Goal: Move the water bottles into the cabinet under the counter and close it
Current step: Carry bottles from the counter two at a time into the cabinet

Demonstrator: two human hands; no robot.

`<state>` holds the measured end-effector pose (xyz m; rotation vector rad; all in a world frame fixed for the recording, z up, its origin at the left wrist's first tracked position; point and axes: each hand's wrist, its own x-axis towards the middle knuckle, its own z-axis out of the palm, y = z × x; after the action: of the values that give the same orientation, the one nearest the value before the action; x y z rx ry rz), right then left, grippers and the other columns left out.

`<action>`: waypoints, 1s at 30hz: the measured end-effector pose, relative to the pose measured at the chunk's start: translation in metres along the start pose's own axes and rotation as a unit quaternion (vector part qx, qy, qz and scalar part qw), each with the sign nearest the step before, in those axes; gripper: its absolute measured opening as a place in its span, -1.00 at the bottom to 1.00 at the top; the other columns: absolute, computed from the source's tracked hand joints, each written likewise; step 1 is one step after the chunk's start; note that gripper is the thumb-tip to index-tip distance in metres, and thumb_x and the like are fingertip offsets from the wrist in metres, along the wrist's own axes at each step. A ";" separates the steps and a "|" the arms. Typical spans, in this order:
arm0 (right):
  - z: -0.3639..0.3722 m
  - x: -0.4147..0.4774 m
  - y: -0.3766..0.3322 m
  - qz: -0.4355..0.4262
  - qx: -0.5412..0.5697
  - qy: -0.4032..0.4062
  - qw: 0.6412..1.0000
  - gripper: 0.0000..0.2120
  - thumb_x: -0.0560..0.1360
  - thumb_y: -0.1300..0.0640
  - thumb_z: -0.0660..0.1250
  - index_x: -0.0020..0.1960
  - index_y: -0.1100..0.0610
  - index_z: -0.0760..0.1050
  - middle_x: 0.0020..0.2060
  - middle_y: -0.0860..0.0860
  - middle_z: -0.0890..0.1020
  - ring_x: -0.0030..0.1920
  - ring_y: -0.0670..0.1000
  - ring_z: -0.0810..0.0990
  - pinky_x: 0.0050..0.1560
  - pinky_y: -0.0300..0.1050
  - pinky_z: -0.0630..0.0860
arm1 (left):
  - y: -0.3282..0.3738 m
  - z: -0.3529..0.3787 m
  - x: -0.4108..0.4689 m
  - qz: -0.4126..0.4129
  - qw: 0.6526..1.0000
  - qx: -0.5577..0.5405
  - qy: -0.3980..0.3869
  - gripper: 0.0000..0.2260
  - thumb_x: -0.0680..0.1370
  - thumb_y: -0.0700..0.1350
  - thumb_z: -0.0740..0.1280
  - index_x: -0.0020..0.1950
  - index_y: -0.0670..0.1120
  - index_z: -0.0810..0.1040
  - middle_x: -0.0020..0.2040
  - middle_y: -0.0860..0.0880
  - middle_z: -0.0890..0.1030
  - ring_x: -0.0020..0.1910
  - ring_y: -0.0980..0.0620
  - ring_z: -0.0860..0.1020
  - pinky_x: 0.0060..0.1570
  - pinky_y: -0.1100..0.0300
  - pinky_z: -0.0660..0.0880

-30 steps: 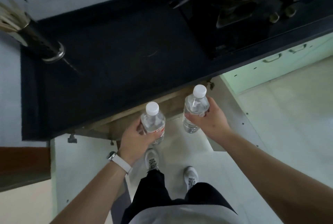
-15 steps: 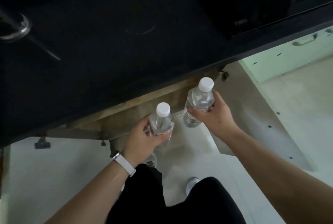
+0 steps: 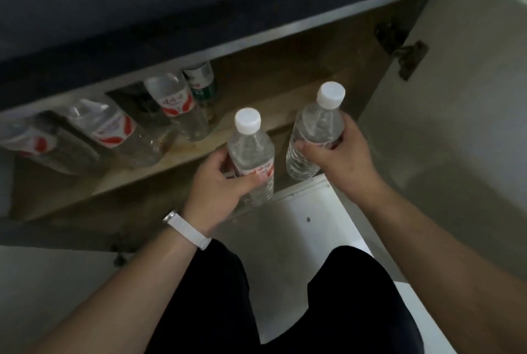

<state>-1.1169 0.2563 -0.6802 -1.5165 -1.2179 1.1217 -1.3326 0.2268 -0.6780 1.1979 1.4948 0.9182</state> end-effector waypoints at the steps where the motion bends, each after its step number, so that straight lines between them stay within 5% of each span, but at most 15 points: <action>1: 0.003 0.004 0.006 -0.010 0.001 0.001 1.000 -0.35 0.33 0.05 0.60 0.34 -0.03 0.41 0.11 -0.13 0.62 0.11 -0.12 0.62 0.19 -0.01 0.57 | -0.005 0.002 0.004 0.011 1.000 -0.012 0.004 -0.54 0.36 -0.15 0.62 0.16 0.17 0.58 0.06 0.28 0.68 0.08 0.27 0.63 0.07 0.26 0.55; 9: 0.004 0.029 0.010 -0.086 0.012 0.001 0.996 -0.40 0.35 0.07 0.58 0.32 -0.03 0.43 0.09 -0.13 0.63 0.07 -0.17 0.63 0.20 -0.03 0.56 | -0.003 0.010 0.035 0.088 0.994 -0.050 0.032 -0.52 0.35 -0.12 0.59 0.23 0.10 0.58 0.14 0.16 0.69 0.14 0.16 0.64 0.19 0.03 0.56; 15: -0.001 0.049 -0.008 -0.120 0.030 0.013 0.992 -0.45 0.37 0.08 0.57 0.30 -0.02 0.43 0.06 -0.12 0.63 0.03 -0.18 0.63 0.08 -0.17 0.56 | 0.018 0.013 0.067 0.150 0.985 -0.061 0.057 -0.57 0.41 -0.21 0.56 0.19 0.11 0.59 0.10 0.13 0.70 0.11 0.15 0.66 0.14 0.08 0.58; 30: -0.001 0.117 -0.021 -0.112 0.035 0.025 0.993 -0.45 0.34 0.03 0.59 0.23 -0.08 0.42 0.06 -0.12 0.62 0.05 -0.11 0.60 0.09 -0.10 0.54 | 0.031 0.026 0.132 0.165 0.981 -0.069 0.071 -0.52 0.43 -0.15 0.55 0.31 0.11 0.56 0.14 0.17 0.68 0.05 0.26 0.65 0.02 0.27 0.57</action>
<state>-1.1063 0.3749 -0.6743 -1.3126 -1.2666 0.9616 -1.3049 0.3620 -0.6848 1.3223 1.3371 1.3321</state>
